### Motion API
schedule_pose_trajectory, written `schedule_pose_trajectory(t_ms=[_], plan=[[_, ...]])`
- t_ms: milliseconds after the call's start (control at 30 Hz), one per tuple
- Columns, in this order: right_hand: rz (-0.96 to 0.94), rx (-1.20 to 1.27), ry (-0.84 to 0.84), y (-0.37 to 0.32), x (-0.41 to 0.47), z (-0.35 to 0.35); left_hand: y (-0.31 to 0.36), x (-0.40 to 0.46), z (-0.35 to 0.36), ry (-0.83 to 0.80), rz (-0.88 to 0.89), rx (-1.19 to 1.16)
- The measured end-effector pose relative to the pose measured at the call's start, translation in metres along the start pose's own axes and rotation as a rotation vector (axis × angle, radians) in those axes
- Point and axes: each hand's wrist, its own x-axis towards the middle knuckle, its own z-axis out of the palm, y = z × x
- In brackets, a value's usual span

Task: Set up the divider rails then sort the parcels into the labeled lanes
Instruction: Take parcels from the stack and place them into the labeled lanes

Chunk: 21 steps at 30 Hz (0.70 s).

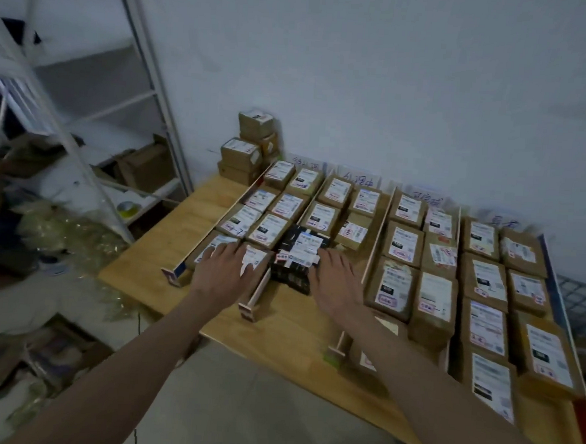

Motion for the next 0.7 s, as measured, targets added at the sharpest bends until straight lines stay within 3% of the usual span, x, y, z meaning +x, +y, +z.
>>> schedule_pose_trajectory(t_ms=[333, 700], plan=[[-0.020, -0.036, -0.018, -0.079, 0.068, 0.024, -0.100, 0.057, 0.011, 0.001, 0.024, -0.022], [0.001, -0.071, -0.074, -0.128, 0.219, 0.079, -0.192, 0.168, 0.036, -0.064, -0.047, 0.022]])
